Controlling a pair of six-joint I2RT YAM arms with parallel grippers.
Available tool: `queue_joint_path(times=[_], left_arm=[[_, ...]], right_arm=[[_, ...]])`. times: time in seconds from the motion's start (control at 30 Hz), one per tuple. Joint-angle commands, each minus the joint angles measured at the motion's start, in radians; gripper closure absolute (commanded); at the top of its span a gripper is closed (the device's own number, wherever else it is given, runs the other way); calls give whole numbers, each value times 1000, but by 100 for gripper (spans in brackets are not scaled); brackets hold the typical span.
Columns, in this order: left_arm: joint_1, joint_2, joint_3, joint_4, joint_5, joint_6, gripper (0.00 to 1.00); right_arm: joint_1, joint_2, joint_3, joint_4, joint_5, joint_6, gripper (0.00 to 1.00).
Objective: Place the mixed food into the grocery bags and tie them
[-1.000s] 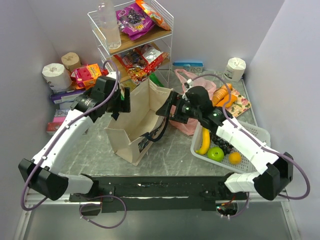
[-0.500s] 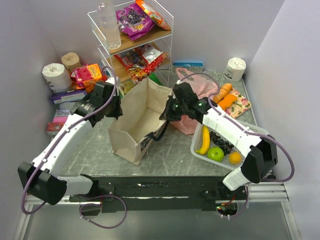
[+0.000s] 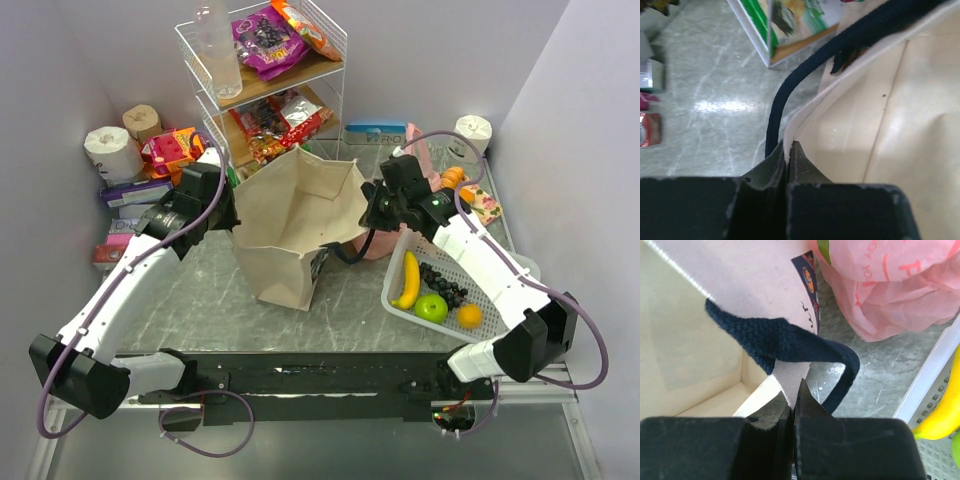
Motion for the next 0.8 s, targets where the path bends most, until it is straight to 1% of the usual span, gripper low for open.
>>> queue_joint_path(times=[0.0, 0.03, 0.07, 0.1, 0.2, 0.23, 0.33, 0.37, 0.43, 0.47, 0.5, 0.53, 0.57, 0.63, 0.67, 0.77], left_arm=[[6, -8, -20, 41, 77, -21, 88], [6, -14, -23, 49, 85, -24, 76], [6, -29, -23, 59, 89, -26, 58], [6, -40, -22, 72, 98, -17, 26], [6, -98, 3, 119, 85, 20, 1], [6, -127, 18, 140, 72, 31, 3], [6, -146, 119, 168, 25, 75, 4], [6, -135, 197, 183, 10, 92, 4], [6, -79, 285, 196, -16, 115, 4], [6, -58, 367, 220, -23, 141, 4], [6, -38, 403, 236, -42, 149, 4], [6, -6, 429, 266, -78, 157, 4], [6, 6, 460, 339, -83, 196, 4], [6, 43, 485, 433, -90, 246, 4], [6, 55, 492, 519, -96, 276, 4], [8, 120, 523, 613, -98, 362, 4]], right_arm=[[-13, 29, 21, 4, 1, -34, 100], [-14, 35, 19, 7, -8, -34, 100], [-13, 36, 19, 13, -42, -35, 100], [-14, 41, 18, 18, -51, -37, 100], [-11, 41, 16, 22, -77, -46, 100], [-11, 41, 18, 24, -83, -46, 100], [-13, 38, 19, 36, -96, -57, 100], [-13, 36, 19, 41, -99, -58, 100], [-11, 35, 22, 53, -108, -64, 100], [-11, 35, 24, 57, -111, -68, 100], [-11, 38, 24, 62, -119, -71, 100], [-13, 38, 24, 73, -123, -72, 100], [-11, 39, 21, 79, -128, -72, 100], [-11, 42, 16, 96, -148, -72, 100], [-13, 45, 15, 99, -154, -72, 100], [-11, 46, 16, 122, -178, -77, 100]])
